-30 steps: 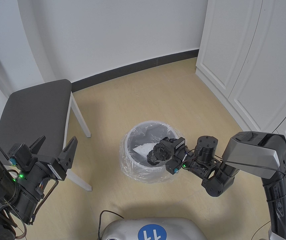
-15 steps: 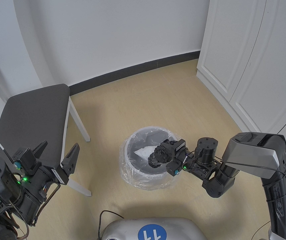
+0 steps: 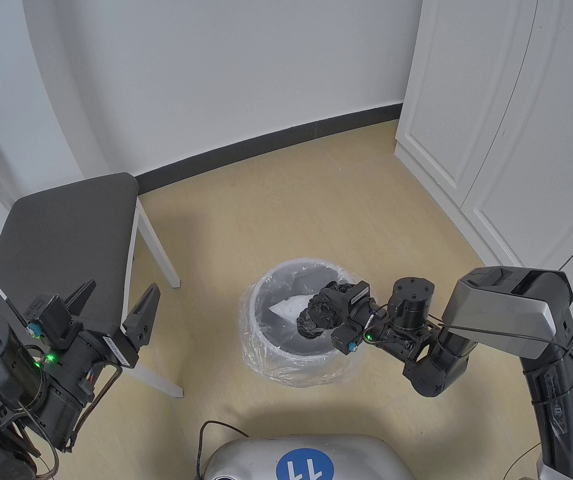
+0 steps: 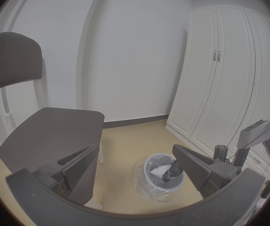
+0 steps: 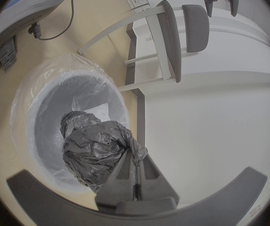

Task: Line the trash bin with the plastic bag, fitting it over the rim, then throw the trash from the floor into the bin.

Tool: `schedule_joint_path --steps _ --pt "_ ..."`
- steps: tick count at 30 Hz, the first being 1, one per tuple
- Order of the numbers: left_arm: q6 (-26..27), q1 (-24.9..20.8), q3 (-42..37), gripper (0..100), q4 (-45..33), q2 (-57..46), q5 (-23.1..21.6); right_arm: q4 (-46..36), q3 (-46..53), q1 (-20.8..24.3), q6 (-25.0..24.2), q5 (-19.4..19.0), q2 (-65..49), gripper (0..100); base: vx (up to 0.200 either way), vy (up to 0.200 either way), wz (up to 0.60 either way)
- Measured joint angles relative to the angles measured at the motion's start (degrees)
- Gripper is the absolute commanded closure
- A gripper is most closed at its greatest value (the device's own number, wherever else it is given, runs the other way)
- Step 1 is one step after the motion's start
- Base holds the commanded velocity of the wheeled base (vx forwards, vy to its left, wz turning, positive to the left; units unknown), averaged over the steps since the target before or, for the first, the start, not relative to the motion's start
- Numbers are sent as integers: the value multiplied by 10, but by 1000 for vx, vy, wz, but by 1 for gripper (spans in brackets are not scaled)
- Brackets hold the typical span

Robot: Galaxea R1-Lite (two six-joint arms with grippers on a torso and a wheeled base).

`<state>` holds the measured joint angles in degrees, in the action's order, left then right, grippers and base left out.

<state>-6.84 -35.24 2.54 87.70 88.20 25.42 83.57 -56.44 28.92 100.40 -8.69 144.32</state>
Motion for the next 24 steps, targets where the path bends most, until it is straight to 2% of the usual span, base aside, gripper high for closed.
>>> schedule_joint_path --steps 4,24 --pt "0 0 -1 0 0 5 0 1 -2 4 0 -1 5 100 200 0 0" --pt "0 0 -4 0 0 9 0 1 -5 23 -9 -1 30 100 0 0 0"
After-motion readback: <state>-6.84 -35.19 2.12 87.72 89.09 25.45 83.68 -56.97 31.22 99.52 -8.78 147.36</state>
